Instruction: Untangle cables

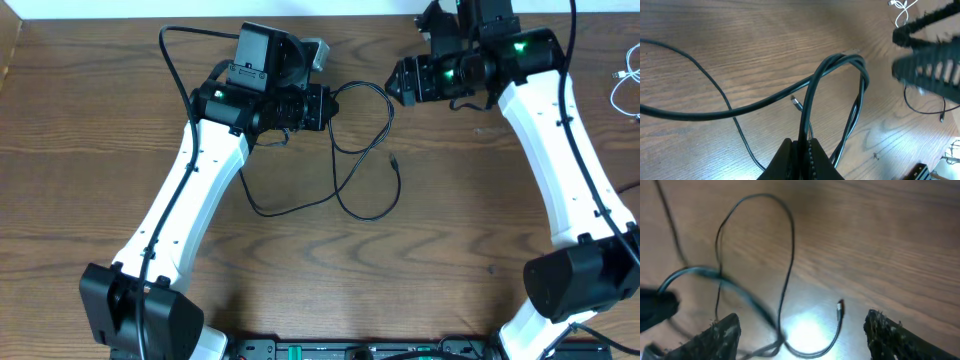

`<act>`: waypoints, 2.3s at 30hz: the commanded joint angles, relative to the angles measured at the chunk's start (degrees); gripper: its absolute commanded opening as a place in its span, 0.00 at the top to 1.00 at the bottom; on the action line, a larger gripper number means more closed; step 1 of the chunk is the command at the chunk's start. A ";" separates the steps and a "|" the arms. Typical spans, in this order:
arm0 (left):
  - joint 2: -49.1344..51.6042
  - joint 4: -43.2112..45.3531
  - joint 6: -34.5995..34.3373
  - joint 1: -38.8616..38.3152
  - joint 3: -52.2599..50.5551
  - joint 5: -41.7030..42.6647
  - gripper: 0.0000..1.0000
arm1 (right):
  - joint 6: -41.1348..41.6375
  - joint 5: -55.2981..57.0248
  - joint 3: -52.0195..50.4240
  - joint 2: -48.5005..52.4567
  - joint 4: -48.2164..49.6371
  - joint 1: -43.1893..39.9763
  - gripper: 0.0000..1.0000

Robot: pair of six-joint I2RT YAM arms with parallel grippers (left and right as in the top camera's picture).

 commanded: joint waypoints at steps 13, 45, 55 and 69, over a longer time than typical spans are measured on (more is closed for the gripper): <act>0.13 2.73 -4.63 0.02 0.17 7.82 0.93 | 6.08 11.80 -0.94 6.82 -1.16 2.80 0.25; 0.48 6.01 -5.97 4.79 -2.49 0.96 0.83 | 3.06 5.46 -1.79 11.28 -2.73 -11.13 0.28; 12.68 12.00 -13.25 -0.59 -2.60 -6.36 0.64 | 3.04 5.51 -1.81 11.28 -2.82 -11.08 0.26; 26.51 23.23 -13.94 -6.51 -2.60 -18.62 0.56 | 3.02 6.88 -1.84 11.28 -3.26 -11.13 0.24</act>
